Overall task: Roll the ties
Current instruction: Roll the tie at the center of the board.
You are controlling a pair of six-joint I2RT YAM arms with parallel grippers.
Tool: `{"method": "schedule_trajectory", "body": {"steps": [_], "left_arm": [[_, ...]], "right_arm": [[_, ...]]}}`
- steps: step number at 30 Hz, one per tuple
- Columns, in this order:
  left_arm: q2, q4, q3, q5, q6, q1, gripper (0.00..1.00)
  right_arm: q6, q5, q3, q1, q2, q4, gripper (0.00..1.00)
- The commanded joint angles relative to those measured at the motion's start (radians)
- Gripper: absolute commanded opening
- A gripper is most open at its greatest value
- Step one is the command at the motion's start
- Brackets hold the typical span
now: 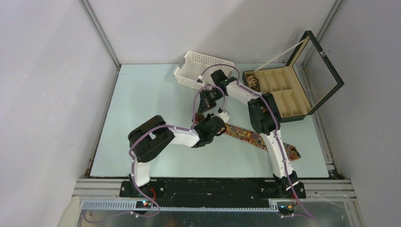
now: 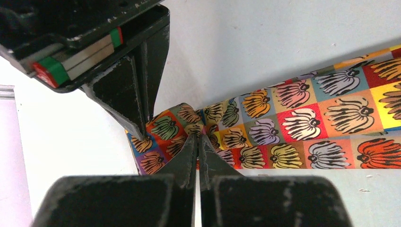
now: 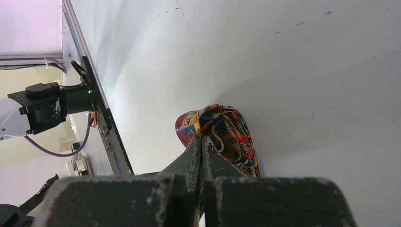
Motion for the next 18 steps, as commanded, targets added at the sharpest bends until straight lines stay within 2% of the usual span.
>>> {"method": "schedule_trajectory", "body": {"steps": [1, 5, 11, 13, 18], "left_arm": [[0.012, 0.003, 0.033, -0.001, -0.012, -0.002, 0.01], [0.006, 0.006, 0.03, -0.01, -0.017, -0.001, 0.07], [-0.016, 0.023, 0.011, -0.025, -0.023, -0.003, 0.37], [-0.023, 0.026, 0.008, -0.03, -0.027, -0.002, 0.41], [-0.043, 0.023, 0.002, -0.027, -0.039, -0.003, 0.44]], "right_arm": [[-0.005, -0.034, 0.032, 0.004, -0.011, 0.015, 0.0], [0.002, -0.032, 0.022, 0.004, -0.018, 0.03, 0.0], [0.009, -0.025, 0.022, 0.001, -0.019, 0.037, 0.0], [0.013, -0.022, 0.021, 0.0, -0.017, 0.037, 0.0], [0.015, -0.022, 0.021, -0.004, -0.014, 0.039, 0.0]]}}
